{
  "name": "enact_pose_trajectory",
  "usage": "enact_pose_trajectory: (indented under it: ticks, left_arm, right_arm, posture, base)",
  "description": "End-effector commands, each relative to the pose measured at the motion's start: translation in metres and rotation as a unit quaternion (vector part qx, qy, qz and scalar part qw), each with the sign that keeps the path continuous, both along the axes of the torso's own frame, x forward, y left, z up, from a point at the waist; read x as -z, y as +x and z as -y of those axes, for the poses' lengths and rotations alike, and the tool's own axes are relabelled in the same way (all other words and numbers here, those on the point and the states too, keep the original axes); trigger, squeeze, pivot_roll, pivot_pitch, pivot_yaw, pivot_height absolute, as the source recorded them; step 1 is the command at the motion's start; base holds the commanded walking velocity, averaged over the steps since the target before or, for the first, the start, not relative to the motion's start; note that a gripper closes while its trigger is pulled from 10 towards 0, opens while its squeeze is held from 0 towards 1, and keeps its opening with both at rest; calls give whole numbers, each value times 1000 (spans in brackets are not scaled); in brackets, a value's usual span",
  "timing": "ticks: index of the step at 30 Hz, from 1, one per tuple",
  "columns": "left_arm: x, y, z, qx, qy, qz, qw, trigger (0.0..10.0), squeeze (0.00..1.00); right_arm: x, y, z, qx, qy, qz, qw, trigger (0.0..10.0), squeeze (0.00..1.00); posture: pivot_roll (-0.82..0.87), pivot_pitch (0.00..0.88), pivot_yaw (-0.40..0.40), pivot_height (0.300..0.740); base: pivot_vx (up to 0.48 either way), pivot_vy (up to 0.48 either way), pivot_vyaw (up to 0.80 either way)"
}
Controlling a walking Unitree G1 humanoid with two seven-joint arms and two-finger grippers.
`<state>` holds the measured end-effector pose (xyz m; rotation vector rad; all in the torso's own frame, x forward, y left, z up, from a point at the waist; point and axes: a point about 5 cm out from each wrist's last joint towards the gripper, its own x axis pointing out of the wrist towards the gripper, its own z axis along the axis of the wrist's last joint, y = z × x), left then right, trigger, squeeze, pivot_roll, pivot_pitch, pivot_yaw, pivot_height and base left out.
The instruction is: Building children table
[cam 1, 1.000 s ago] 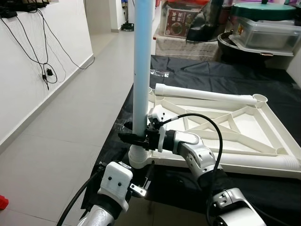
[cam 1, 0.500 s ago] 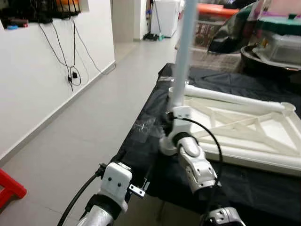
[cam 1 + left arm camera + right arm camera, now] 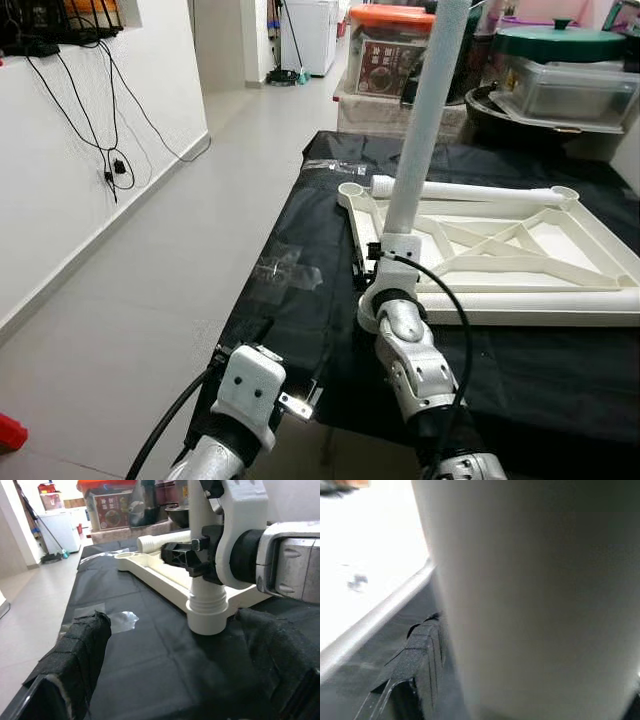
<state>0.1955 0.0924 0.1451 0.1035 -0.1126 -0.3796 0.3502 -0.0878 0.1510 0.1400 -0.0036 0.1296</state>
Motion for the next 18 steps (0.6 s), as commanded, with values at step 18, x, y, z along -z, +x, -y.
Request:
enact_pose_trajectory:
  ticks: [18]
  left_arm:
    - [4,0,1,6,1,-7,1000,10000,0]
  right_arm:
    - [-14,-6,-20,-571,-17,-20,821,10000,0]
  posture:
    - [133,35,-64,740]
  base:
    - [0,0,0]
